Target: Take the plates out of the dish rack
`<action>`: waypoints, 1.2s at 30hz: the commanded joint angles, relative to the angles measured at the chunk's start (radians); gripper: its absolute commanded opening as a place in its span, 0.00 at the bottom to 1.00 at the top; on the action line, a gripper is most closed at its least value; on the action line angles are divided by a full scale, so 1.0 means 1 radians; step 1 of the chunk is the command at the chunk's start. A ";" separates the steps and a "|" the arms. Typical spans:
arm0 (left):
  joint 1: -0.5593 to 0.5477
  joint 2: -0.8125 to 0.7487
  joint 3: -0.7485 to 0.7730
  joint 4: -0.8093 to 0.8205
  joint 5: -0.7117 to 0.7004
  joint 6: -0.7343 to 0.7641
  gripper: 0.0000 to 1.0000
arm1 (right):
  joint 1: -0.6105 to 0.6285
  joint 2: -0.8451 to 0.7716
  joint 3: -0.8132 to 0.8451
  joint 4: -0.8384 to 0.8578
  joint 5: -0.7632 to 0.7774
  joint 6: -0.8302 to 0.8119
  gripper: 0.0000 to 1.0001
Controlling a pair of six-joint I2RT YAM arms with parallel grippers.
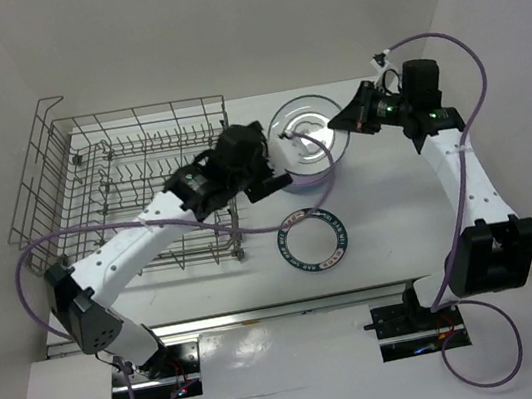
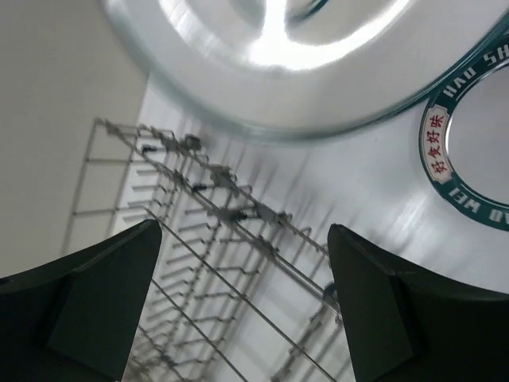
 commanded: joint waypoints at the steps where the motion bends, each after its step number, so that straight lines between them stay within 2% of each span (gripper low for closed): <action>1: 0.107 -0.105 0.040 -0.208 0.178 -0.211 1.00 | -0.028 -0.049 -0.054 -0.070 -0.003 -0.099 0.00; 6: 0.253 -0.192 -0.047 -0.257 0.231 -0.288 1.00 | -0.028 -0.108 -0.199 -0.165 -0.017 -0.178 0.00; 7: 0.307 -0.206 -0.067 -0.257 0.241 -0.303 1.00 | -0.028 -0.147 -0.285 -0.165 -0.017 -0.187 0.00; 14: 0.485 -0.251 -0.126 -0.226 0.191 -0.378 1.00 | -0.028 -0.241 -0.601 0.014 -0.041 -0.124 0.00; 20: 0.508 -0.262 -0.147 -0.217 0.163 -0.397 1.00 | -0.028 -0.188 -0.689 0.180 -0.011 -0.104 0.00; 25: 0.508 -0.262 -0.147 -0.217 0.163 -0.407 1.00 | 0.060 -0.096 -0.708 0.266 0.052 -0.083 0.00; 28: 0.508 -0.271 -0.147 -0.217 0.142 -0.397 1.00 | 0.101 -0.078 -0.729 0.312 0.129 -0.073 0.00; 34: 0.508 -0.280 -0.156 -0.217 0.142 -0.387 1.00 | 0.101 -0.067 -0.761 0.332 0.178 -0.064 0.00; 36: 0.508 -0.280 -0.166 -0.206 0.142 -0.387 1.00 | 0.101 -0.067 -0.761 0.343 0.178 -0.073 0.06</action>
